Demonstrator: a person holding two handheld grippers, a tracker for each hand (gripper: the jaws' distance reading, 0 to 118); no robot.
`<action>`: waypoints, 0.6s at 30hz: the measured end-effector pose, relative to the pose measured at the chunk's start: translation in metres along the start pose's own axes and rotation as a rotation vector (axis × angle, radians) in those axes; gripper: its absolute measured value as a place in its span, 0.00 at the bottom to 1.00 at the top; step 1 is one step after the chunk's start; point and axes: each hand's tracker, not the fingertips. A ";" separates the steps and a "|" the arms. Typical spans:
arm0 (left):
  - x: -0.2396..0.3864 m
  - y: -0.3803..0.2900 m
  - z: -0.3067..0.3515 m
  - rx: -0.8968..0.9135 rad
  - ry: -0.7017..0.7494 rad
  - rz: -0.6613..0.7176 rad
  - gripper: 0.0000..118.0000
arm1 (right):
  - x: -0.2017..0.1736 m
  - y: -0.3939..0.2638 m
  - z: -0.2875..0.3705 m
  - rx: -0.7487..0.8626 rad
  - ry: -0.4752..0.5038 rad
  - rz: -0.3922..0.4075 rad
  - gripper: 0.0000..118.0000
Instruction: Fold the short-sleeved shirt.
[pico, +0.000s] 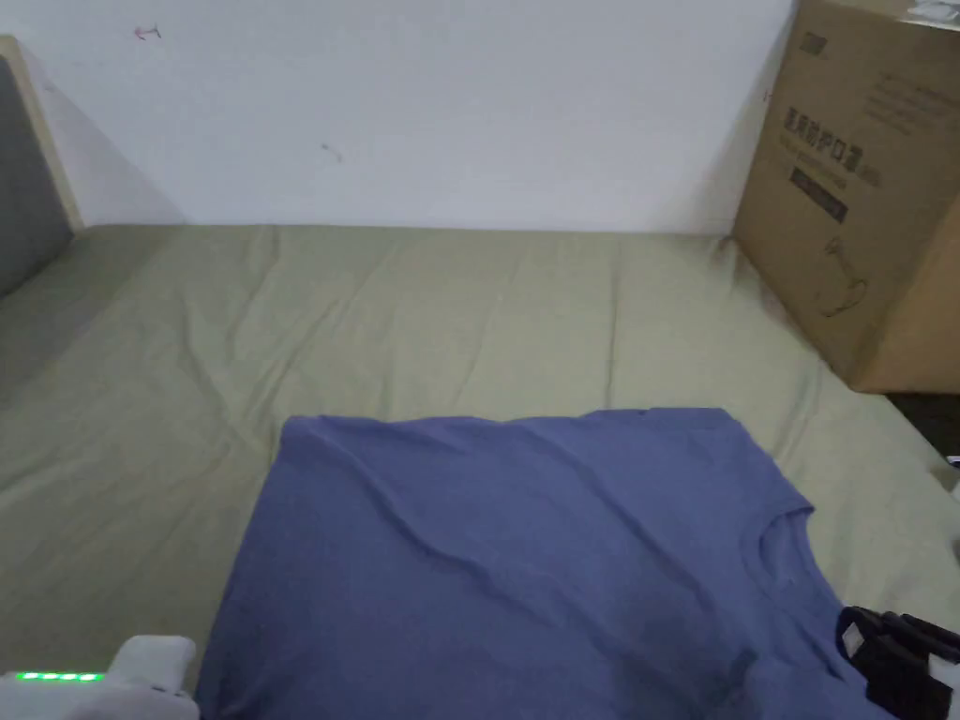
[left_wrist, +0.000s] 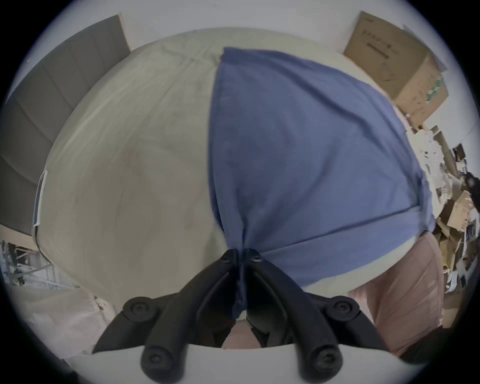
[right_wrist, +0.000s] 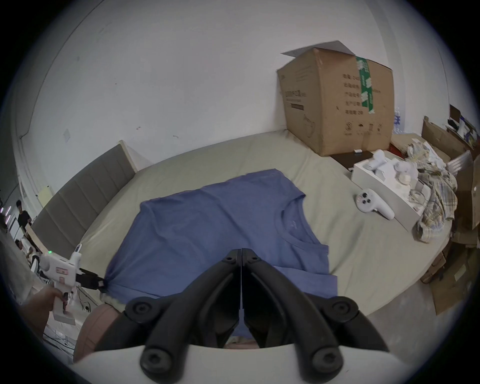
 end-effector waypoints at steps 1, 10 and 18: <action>0.004 -0.001 0.002 -0.003 0.009 0.000 0.03 | 0.011 0.000 -0.003 -0.024 -0.012 -0.019 0.01; 0.021 0.003 0.032 0.049 -0.004 -0.004 0.03 | 0.102 -0.036 -0.071 -0.512 -0.134 -0.143 0.84; 0.017 0.006 0.033 0.034 0.022 0.006 0.03 | 0.094 -0.055 -0.092 -0.668 -0.183 0.114 0.11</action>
